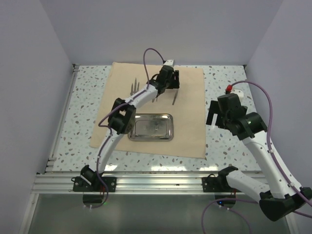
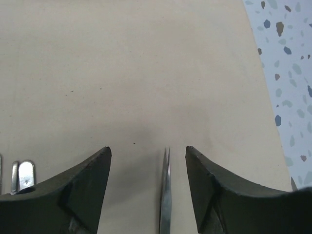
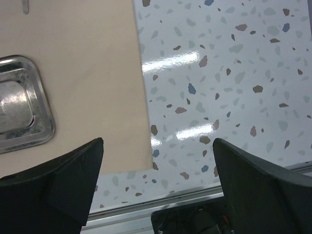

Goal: Open and lay out the surgical kit
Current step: Place the medical item in the surgical kit, then pick up the medical item from the container.

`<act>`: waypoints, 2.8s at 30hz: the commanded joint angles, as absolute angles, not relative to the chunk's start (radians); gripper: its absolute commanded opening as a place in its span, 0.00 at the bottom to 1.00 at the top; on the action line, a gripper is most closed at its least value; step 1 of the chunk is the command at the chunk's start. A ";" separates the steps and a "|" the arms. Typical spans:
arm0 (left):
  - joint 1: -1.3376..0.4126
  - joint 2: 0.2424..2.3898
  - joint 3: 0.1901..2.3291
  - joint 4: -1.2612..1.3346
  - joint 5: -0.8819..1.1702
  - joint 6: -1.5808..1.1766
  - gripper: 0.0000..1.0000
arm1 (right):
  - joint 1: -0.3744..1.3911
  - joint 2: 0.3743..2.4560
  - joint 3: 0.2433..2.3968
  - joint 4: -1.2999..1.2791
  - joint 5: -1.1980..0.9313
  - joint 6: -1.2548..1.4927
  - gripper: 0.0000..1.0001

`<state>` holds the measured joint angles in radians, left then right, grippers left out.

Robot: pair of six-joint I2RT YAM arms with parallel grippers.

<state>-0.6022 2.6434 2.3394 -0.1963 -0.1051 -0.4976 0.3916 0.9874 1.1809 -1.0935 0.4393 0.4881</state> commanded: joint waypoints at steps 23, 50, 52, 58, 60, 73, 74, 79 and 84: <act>-0.630 1.651 1.131 -0.503 -0.365 -0.439 0.26 | 0.391 1.066 1.129 -0.815 0.310 0.476 0.98; -0.630 1.736 1.074 -0.471 -0.337 -0.486 0.22 | 0.388 1.117 1.161 -0.830 0.336 0.460 0.98; -0.630 1.747 1.075 -0.466 -0.331 -0.488 0.22 | 0.390 1.124 1.166 -0.830 0.339 0.460 0.98; -0.621 1.784 1.071 -0.449 -0.312 -0.485 0.21 | 0.390 1.150 1.186 -0.834 0.350 0.462 0.98; -0.615 1.799 1.071 -0.437 -0.302 -0.485 0.20 | 0.391 1.158 1.195 -0.834 0.351 0.462 0.98; -0.555 1.894 1.209 -0.448 -0.224 -0.431 0.00 | 0.390 1.215 1.246 -0.831 0.373 0.477 0.98; -0.557 1.891 1.229 -0.471 -0.224 -0.426 0.00 | 0.390 1.216 1.246 -0.830 0.374 0.480 0.98; -0.557 1.885 1.411 -0.550 -0.215 -0.403 0.00 | 0.390 1.216 1.235 -0.825 0.382 0.486 0.98; -0.558 1.936 1.639 -0.586 -0.175 -0.400 0.00 | 0.390 1.221 1.235 -0.827 0.388 0.491 0.98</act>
<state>-0.5613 1.9102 1.5032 -0.5747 -0.2111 -0.4232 0.3916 1.2179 1.2064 -0.8444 0.3561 0.4786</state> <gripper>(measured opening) 0.008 0.985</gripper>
